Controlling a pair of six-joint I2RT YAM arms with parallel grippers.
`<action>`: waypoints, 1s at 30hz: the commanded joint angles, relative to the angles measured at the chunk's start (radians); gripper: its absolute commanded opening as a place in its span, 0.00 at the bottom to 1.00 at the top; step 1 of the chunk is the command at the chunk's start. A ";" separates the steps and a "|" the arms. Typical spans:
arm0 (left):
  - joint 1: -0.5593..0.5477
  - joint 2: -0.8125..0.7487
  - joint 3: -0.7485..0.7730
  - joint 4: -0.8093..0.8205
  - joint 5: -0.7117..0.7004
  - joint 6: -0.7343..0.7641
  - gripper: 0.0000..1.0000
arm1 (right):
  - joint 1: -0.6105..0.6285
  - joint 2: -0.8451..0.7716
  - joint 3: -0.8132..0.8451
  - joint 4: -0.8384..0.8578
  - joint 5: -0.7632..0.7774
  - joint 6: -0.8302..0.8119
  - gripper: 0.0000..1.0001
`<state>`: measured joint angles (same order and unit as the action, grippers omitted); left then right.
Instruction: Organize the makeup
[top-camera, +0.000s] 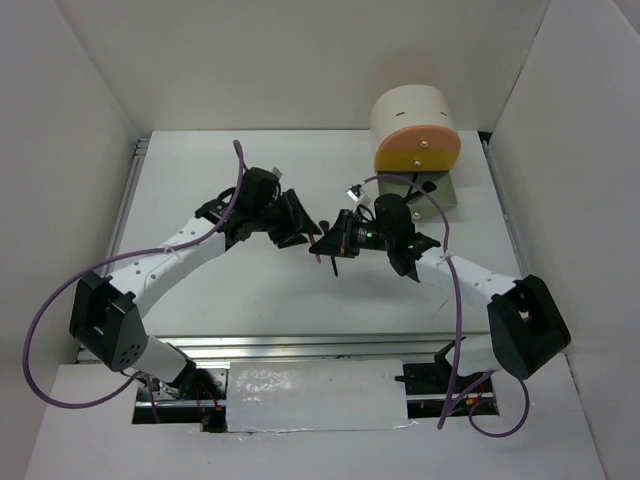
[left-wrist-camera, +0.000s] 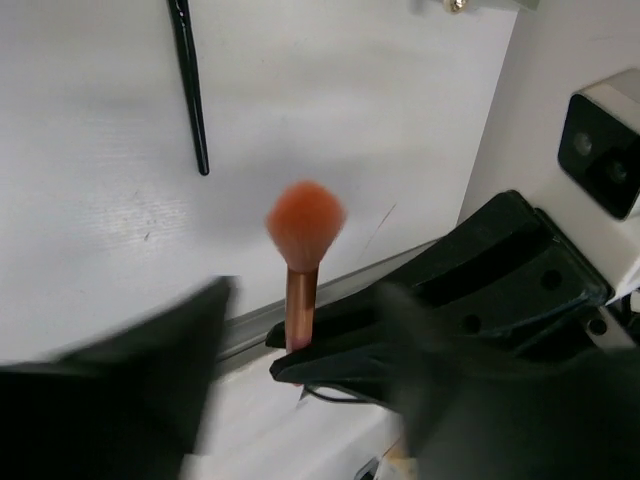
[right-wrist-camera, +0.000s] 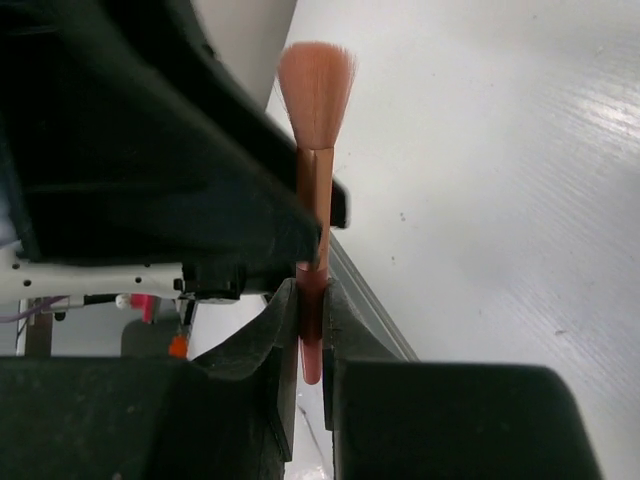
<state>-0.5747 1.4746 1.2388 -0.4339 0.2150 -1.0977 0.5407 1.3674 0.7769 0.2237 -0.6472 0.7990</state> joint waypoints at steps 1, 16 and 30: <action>-0.013 -0.027 0.048 0.015 0.028 -0.005 0.82 | 0.007 0.007 0.025 0.095 -0.006 0.022 0.01; -0.011 0.050 0.470 -0.358 -0.307 0.127 0.99 | -0.097 -0.042 0.289 -0.637 0.876 0.247 0.00; -0.014 0.035 0.341 -0.328 -0.224 0.220 0.99 | -0.426 0.249 0.599 -0.750 0.828 0.221 0.02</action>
<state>-0.5854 1.5093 1.5509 -0.7700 -0.0334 -0.9276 0.1307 1.5932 1.3109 -0.5003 0.1688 1.0389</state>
